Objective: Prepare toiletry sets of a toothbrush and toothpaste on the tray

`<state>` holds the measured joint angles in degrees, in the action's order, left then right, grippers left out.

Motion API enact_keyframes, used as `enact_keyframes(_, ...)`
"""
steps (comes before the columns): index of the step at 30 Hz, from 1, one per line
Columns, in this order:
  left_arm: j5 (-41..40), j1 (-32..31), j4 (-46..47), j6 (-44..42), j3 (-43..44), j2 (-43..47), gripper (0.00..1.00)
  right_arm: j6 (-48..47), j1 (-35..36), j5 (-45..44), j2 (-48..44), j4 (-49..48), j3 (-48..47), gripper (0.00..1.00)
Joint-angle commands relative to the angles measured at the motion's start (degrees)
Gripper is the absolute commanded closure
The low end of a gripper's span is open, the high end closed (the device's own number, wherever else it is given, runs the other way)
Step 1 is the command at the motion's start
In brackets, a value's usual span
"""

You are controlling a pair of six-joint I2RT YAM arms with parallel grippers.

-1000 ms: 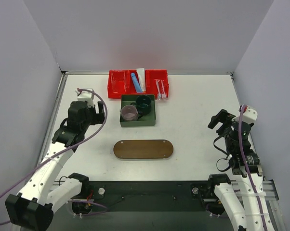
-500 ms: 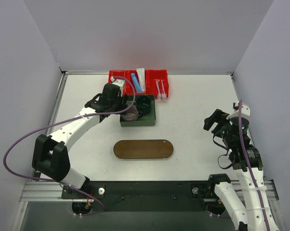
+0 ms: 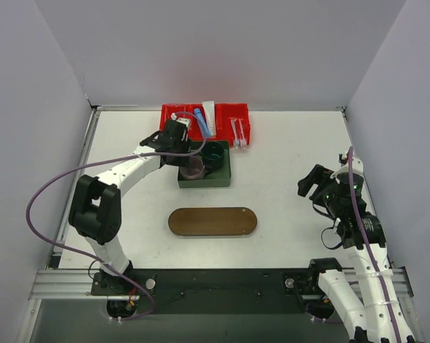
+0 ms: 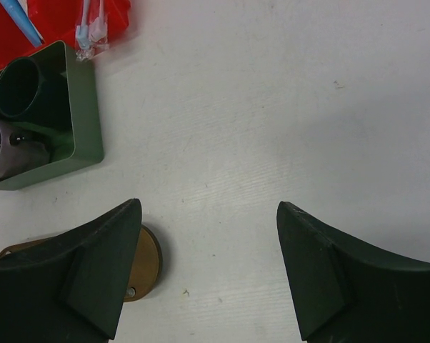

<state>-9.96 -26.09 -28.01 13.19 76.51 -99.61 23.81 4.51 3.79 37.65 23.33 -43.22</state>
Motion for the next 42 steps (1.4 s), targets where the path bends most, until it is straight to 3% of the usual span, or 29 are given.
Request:
enact_keyframes(1,0.9,0.42,-1.08,0.7,4.44,-1.72,0.46,0.8,0.5,0.78,0.85,-1.45,-0.2,0.29)
enact_keyframes(16,0.64,1.13,-2.05,0.43,4.79,-4.54,0.64,1.5,1.2,0.69,1.02,-2.24,0.77,0.29)
enact_keyframes(28,2.57,1.3,-2.31,2.1,4.7,-3.84,1.0,1.5,1.29,-0.19,0.23,-1.71,1.04,0.29)
enact_keyframes(42,8.38,6.22,4.54,8.87,-1.71,7.14,1.0,2.64,2.17,-0.54,2.87,-1.54,-1.6,0.32)
